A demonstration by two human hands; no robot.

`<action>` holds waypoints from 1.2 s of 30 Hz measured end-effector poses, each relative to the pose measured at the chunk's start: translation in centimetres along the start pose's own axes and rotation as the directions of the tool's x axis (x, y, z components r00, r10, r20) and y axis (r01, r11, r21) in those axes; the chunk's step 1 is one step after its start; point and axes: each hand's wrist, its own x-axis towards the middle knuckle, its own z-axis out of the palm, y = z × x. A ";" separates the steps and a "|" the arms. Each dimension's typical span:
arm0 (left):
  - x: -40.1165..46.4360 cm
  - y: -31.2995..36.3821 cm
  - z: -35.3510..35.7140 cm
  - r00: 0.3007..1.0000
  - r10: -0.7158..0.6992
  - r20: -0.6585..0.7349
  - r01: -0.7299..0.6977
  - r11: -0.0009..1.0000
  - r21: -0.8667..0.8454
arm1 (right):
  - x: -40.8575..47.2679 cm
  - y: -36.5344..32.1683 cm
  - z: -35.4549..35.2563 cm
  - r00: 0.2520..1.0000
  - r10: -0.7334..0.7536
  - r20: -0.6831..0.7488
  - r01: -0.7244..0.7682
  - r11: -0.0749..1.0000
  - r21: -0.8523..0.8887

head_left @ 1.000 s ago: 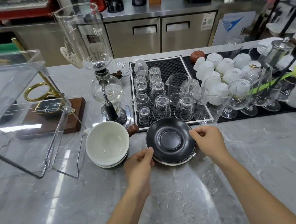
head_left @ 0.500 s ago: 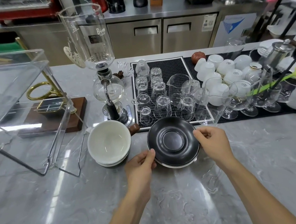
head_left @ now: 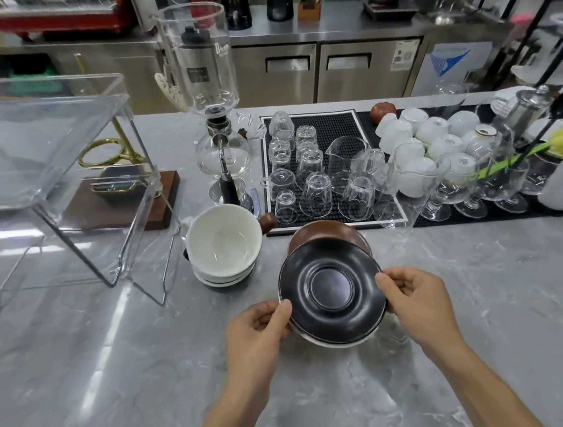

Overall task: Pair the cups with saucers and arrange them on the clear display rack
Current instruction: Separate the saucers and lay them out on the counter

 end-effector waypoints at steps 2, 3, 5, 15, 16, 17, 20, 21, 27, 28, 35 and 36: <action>-0.7 -0.2 -1.1 1.000 0.009 -0.020 -0.009 1.000 -0.003 | -1.2 0.2 0.6 1.000 -0.006 0.021 0.006 1.000 0.013; -0.8 -0.2 -1.4 1.000 0.010 -0.026 -0.010 1.000 0.003 | -1.5 0.4 0.7 1.000 -0.006 0.029 0.006 1.000 0.017; -1.3 -0.4 -2.3 0.999 0.011 -0.051 -0.010 1.000 0.022 | -2.4 0.5 1.2 0.998 -0.003 0.062 0.002 1.000 0.010; -3.8 -1.8 -7.5 0.990 -0.041 -0.137 0.042 0.999 0.006 | -5.7 0.6 4.7 0.985 0.022 0.170 -0.018 1.000 -0.021; -4.0 -1.8 -7.8 0.989 -0.039 -0.146 0.041 0.999 0.010 | -5.9 0.6 5.0 0.984 0.024 0.178 -0.021 1.000 -0.020; -4.2 -1.9 -8.2 0.987 -0.034 -0.154 0.037 0.999 0.017 | -6.0 0.5 5.4 0.982 0.028 0.186 -0.024 0.999 -0.021; -4.7 -1.9 -9.4 0.982 -0.018 -0.186 0.026 0.999 0.042 | -6.2 0.2 6.6 0.977 0.031 0.210 -0.023 0.999 -0.036; -4.8 -1.9 -9.8 0.981 -0.011 -0.194 0.021 0.999 0.049 | -6.3 0.1 7.1 0.976 0.028 0.216 -0.019 0.999 -0.041; -5.8 -1.6 -12.0 0.959 0.033 -0.282 -0.008 0.996 0.089 | -7.3 -0.5 9.6 0.963 -0.017 0.269 0.031 0.998 -0.047; -5.8 -1.6 -12.4 0.955 0.033 -0.293 -0.003 0.995 0.103 | -7.5 -0.6 10.0 0.962 -0.023 0.271 0.037 0.998 -0.048; -6.3 -1.6 -14.6 0.927 0.016 -0.376 0.017 0.996 0.085 | -8.6 -1.2 12.3 0.941 -0.034 0.337 0.052 0.998 -0.044; -6.3 -1.6 -15.0 0.926 0.011 -0.377 0.021 0.996 0.082 | -8.7 -1.2 12.6 0.939 -0.037 0.341 0.055 0.997 -0.045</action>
